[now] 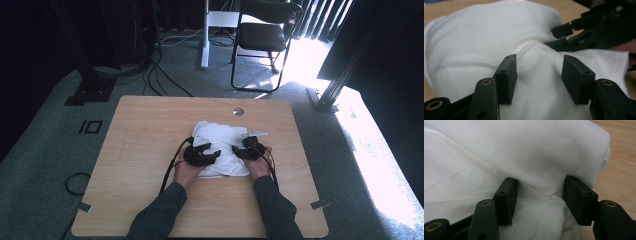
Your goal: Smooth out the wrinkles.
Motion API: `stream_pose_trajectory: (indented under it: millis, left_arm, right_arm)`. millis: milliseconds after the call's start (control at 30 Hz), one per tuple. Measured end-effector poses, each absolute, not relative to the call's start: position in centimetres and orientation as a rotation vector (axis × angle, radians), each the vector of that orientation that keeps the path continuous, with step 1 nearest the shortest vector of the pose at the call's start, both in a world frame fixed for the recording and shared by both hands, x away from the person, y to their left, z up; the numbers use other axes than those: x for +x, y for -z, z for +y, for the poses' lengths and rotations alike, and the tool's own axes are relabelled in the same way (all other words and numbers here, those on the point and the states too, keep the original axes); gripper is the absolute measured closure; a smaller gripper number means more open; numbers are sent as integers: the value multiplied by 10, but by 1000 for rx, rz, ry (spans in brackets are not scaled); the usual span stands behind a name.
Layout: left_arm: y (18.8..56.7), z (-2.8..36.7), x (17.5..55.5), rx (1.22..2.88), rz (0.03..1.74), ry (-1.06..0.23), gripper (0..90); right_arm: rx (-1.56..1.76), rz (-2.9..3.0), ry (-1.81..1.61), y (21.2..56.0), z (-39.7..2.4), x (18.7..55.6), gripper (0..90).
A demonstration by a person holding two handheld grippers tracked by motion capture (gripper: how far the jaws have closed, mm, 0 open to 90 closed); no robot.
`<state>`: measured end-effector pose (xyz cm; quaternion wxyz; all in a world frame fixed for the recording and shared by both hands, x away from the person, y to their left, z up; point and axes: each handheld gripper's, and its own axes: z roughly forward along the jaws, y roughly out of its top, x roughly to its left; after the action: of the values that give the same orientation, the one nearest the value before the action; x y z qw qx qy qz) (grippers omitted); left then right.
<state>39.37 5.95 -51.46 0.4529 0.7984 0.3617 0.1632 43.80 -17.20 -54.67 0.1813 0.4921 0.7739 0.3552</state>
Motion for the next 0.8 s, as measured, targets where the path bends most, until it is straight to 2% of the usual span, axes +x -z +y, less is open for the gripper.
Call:
stream_pose_trajectory:
  millis: [267, 333, 433, 567, 800]
  left_arm:
    - [512, 94, 415, 1930, 999, -429, 485]
    - [507, 100, 411, 1904, 998, -413, 478]
    - [502, 105, 399, 1876, 977, -416, 473]
    - [502, 114, 381, 1849, 949, -385, 474]
    - [512, 117, 349, 1877, 889, -374, 478]
  right_arm:
    - [1387, 2198, -1027, 545, -141, 459, 437]
    - [1382, 2189, -1018, 537, -137, 458, 387]
    - [1327, 2122, -1098, 519, -139, 439, 319]
    - [1224, 2122, -1216, 503, -146, 405, 289]
    - [1182, 2235, -1091, 528, -151, 381, 259]
